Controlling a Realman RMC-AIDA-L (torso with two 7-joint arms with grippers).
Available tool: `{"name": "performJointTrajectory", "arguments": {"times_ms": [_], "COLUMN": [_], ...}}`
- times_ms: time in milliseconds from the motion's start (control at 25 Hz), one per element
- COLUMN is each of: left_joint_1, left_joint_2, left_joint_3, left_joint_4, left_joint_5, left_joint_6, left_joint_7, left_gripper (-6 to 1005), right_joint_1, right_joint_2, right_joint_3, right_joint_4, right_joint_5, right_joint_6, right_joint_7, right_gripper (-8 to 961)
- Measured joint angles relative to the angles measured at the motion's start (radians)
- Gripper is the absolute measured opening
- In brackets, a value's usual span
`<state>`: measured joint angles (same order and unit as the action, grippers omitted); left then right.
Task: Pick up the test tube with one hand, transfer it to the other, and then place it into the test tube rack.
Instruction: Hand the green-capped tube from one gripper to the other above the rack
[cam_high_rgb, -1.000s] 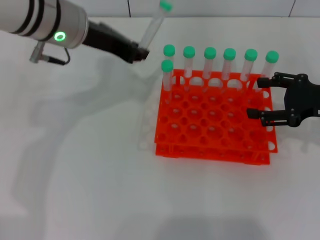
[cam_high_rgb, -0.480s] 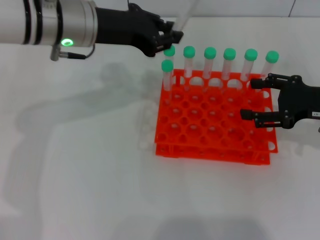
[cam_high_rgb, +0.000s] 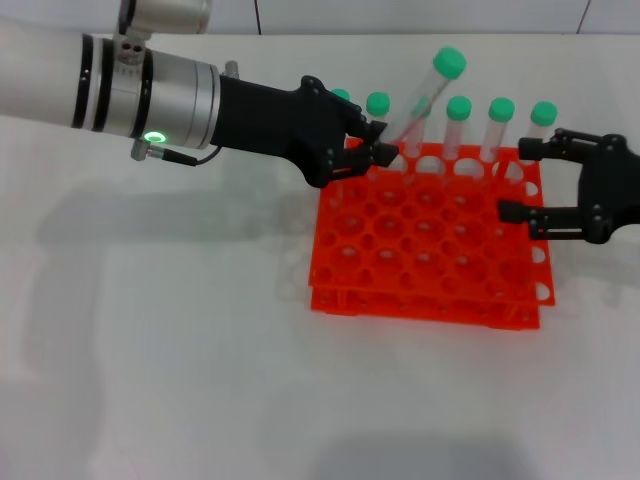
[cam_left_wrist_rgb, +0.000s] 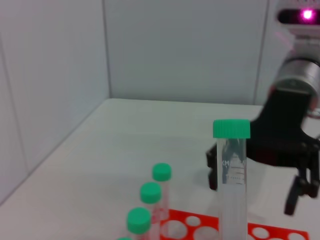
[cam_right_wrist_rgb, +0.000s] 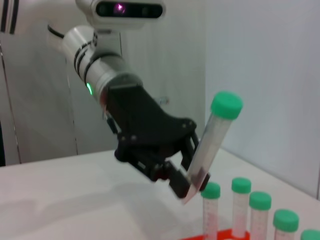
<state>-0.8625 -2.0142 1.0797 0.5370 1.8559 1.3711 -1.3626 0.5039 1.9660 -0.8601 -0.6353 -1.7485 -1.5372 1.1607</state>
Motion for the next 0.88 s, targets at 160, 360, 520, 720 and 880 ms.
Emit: {"name": "performJointTrajectory", "arguments": {"times_ms": [160,360,520,720,880], "left_joint_1": [-0.007,-0.009,-0.014,-0.015,-0.016], "left_joint_2": [0.000,0.000,-0.005,-0.009,-0.012], "left_joint_3": [0.004,0.001,0.003,0.002,0.000], "left_joint_4": [0.001,0.003,0.003,0.003,0.003], "left_joint_5": [0.031,0.040,0.044,0.045,0.045], "left_joint_6": [0.037,0.053,0.054,0.049,0.049], "left_joint_7": [0.003,-0.001,-0.003,-0.004,-0.004], "left_gripper": [191,191,191,192,192], "right_joint_1": [-0.005,-0.002,0.006,0.014,0.023], "right_joint_2": [-0.009,-0.022,-0.029,-0.030,-0.009], "right_joint_3": [0.054,0.146,0.177,0.179,0.179], "right_joint_4": [0.000,0.004,0.012,0.061,0.150], "right_joint_5": [0.000,0.000,0.026,0.090,0.155], "right_joint_6": [-0.054,-0.108,-0.143,-0.168,-0.207], "right_joint_7": [0.014,0.112,0.186,0.261,0.169], "right_gripper": [839,838,837,835,834]}}
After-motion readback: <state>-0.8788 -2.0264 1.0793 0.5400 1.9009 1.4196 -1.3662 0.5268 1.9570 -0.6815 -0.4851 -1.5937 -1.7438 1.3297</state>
